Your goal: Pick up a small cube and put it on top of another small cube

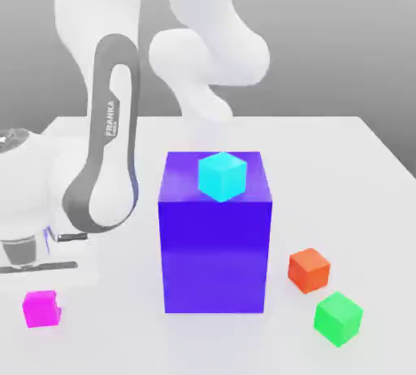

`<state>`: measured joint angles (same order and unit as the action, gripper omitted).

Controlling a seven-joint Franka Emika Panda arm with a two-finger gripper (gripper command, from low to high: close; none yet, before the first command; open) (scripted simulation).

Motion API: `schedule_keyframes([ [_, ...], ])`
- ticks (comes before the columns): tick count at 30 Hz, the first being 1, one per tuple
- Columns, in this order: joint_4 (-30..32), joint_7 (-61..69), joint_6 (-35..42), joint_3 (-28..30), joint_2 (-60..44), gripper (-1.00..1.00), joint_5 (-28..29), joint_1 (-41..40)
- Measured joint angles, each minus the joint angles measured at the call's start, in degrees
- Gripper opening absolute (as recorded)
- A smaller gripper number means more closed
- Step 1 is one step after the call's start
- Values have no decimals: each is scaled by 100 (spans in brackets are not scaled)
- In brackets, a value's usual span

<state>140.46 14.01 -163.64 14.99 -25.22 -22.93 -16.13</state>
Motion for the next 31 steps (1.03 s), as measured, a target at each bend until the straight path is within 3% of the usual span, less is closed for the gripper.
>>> schedule_keyframes([
  [5,226,-615,640,627,886,-100,773,464],
  [8,149,-1197,758,623,990,-100,935,756],
  [23,530,-3951,1199,-1043,1915,-100,2035,3574],
  [28,431,-4423,576,-1474,1207,-100,2275,4211],
  [29,421,-4436,459,-1484,1081,100,2282,4228],
  [31,421,-4436,459,-1484,1081,100,2282,4228],
])
